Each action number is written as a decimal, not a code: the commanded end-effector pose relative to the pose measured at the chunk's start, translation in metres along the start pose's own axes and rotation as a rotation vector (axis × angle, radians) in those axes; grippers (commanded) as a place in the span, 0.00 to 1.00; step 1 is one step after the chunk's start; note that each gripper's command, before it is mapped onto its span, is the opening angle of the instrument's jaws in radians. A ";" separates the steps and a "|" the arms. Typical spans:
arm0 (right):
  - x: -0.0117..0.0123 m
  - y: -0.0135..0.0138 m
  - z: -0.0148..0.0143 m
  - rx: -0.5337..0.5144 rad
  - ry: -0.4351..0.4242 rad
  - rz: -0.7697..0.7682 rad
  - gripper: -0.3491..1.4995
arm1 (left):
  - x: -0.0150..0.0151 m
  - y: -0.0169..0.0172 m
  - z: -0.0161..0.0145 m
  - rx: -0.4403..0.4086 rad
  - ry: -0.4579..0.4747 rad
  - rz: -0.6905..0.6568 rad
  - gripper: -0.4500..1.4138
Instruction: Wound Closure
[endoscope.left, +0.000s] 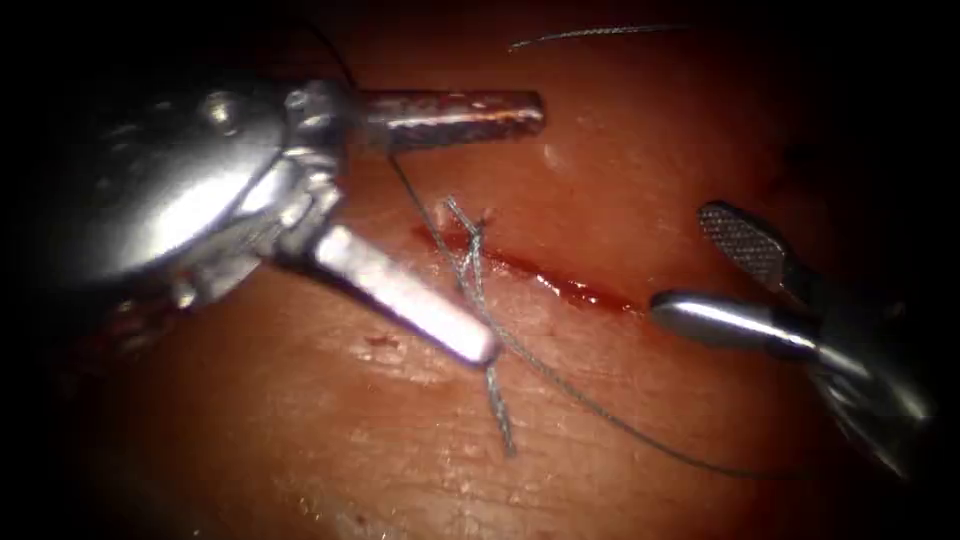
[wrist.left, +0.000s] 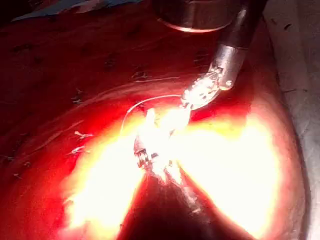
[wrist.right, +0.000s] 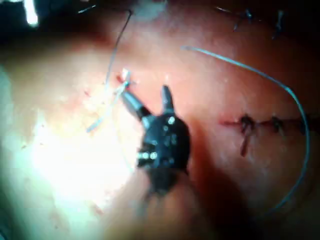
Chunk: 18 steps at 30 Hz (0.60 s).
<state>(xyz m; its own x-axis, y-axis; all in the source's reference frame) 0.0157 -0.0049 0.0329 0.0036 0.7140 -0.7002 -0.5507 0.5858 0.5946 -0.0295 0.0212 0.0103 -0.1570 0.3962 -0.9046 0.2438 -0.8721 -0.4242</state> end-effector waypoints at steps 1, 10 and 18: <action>-0.0006 -0.0002 0.0005 0.002 0.001 -0.003 0.82 | -0.0004 -0.0004 0.0009 0.002 -0.032 0.013 0.61; -0.0007 -0.0024 0.0005 0.012 -0.001 -0.021 0.82 | -0.0048 0.0020 0.0033 -0.046 -0.360 0.068 0.61; -0.0006 -0.0042 0.0006 0.037 -0.007 -0.037 0.82 | -0.0098 0.0027 0.0044 -0.110 -0.583 0.103 0.55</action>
<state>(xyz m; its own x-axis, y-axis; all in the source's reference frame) 0.0178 -0.0075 0.0305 0.0310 0.6941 -0.7192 -0.5215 0.6251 0.5808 -0.0309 0.0134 0.0183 -0.6322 0.0499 -0.7732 0.3819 -0.8483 -0.3669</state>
